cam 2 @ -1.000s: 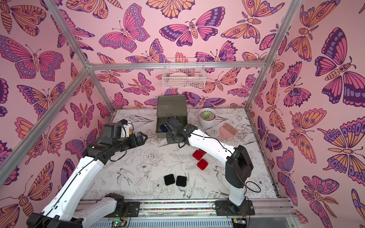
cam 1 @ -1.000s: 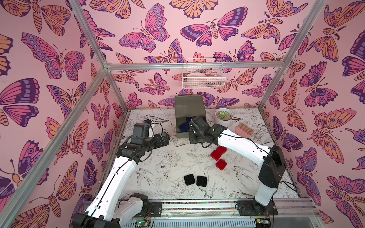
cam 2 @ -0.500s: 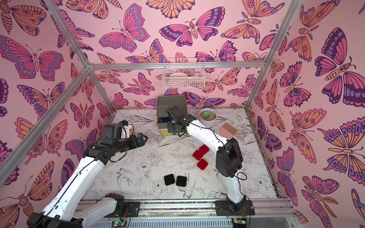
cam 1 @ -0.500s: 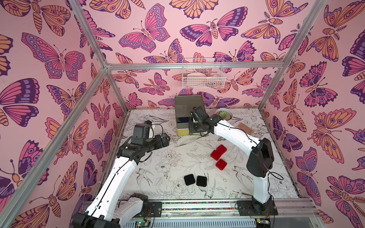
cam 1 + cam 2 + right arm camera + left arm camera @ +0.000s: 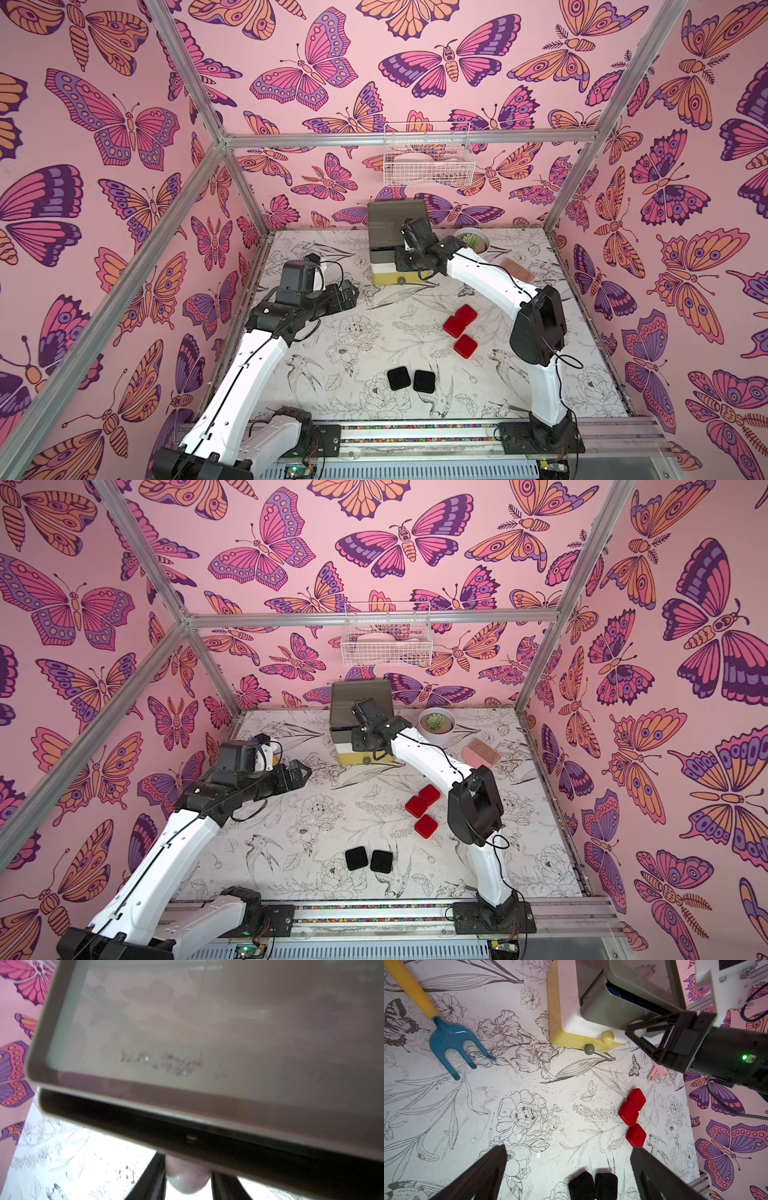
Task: Place the brooch boxes into the drawer by color
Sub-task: Close the drawer in the storage box.
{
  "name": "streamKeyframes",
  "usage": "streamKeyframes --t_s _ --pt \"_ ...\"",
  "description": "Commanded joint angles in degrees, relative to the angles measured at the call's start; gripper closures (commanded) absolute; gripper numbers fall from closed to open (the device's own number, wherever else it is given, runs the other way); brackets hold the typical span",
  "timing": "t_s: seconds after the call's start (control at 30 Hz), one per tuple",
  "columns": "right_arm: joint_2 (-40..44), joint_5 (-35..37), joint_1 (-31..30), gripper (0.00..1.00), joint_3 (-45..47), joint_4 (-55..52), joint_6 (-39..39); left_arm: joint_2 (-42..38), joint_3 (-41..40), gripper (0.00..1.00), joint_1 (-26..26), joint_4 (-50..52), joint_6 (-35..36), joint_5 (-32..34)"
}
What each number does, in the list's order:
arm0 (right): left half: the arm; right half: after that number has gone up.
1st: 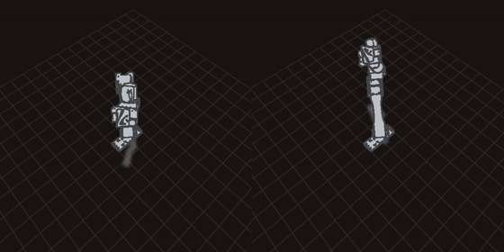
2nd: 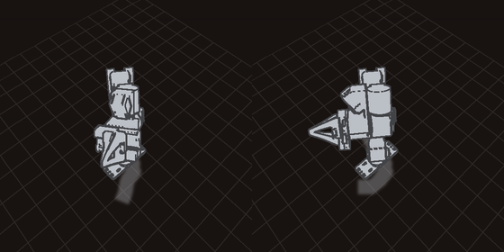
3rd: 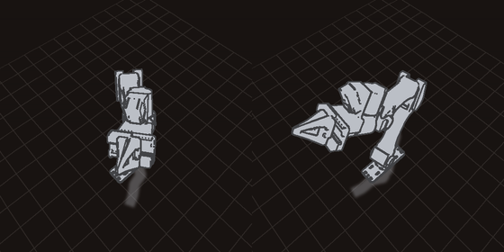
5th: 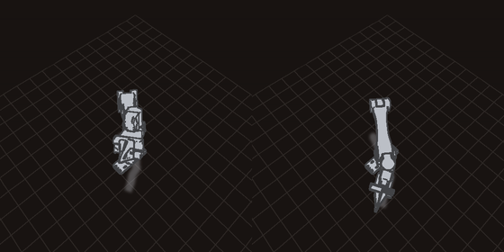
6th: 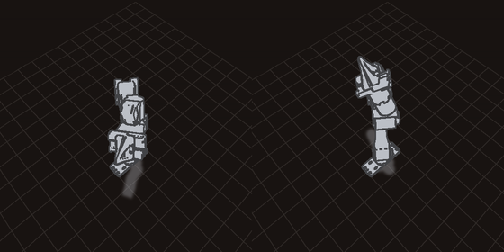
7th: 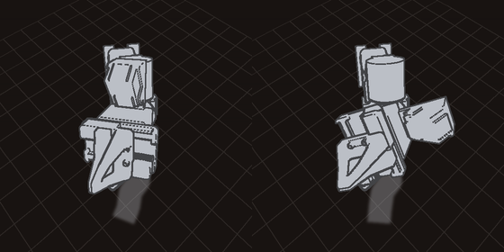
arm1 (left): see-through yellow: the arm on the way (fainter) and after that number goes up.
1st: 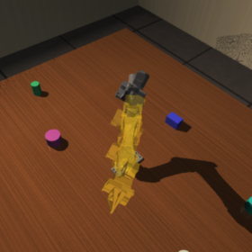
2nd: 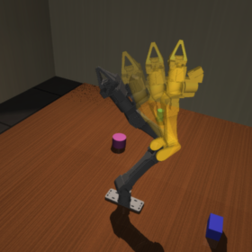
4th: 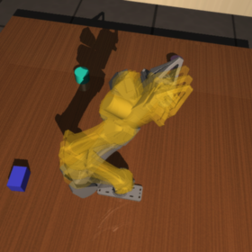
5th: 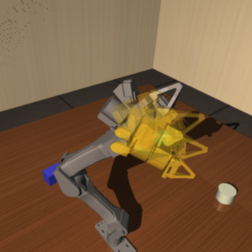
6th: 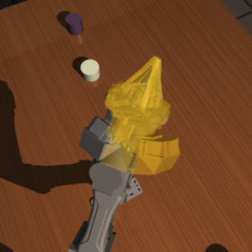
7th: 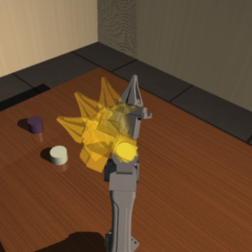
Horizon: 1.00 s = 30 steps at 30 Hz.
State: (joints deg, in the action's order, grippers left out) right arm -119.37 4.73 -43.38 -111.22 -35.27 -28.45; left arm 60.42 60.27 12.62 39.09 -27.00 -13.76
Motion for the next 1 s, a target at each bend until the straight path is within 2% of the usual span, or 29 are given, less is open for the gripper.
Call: streamKeyframes --t_s 0.0,0.07,0.17,0.37,0.53,0.67,0.7,0.73,0.77,0.97 --pt "-1.4 3.2 0.7 0.50 -1.2 1.6 0.1 -0.7 -0.8 0.00 -0.4 0.9 0.8 -0.7" --pt "-1.4 3.7 0.9 0.43 -1.1 1.8 0.3 -1.1 -1.3 0.00 -0.4 0.9 0.6 -0.7" --pt "-1.0 3.8 0.9 0.39 -1.2 1.9 0.7 -1.1 -1.6 0.00 -0.5 0.9 0.6 -0.7" --pt "3.1 1.5 0.9 0.37 3.5 3.5 -0.7 -0.9 -1.3 0.00 -0.5 0.9 0.6 -1.0" --pt "9.7 1.7 0.9 0.60 14.4 9.7 -1.8 -1.3 -1.2 0.00 -0.4 0.9 0.8 -1.1" --pt "11.9 1.6 1.0 0.76 17.7 10.3 -1.8 -1.3 -1.4 0.00 -0.5 0.9 0.7 -1.3" --pt "12.6 1.5 1.0 0.82 18.4 10.5 -1.7 -1.3 -1.5 0.00 -0.4 0.9 0.6 -1.3" --pt "13.1 1.9 1.0 0.93 18.9 10.6 -1.6 -1.4 -1.5 0.00 -0.5 0.9 0.6 -1.4" --pt "13.6 2.4 1.1 1.00 19.5 10.7 -1.5 -1.4 -1.5 0.00 -0.4 0.9 0.7 -1.4" --pt "14.0 2.1 3.4 1.00 20.7 12.5 -2.6 -1.4 -1.4 0.00 -0.4 0.9 0.6 -1.5"
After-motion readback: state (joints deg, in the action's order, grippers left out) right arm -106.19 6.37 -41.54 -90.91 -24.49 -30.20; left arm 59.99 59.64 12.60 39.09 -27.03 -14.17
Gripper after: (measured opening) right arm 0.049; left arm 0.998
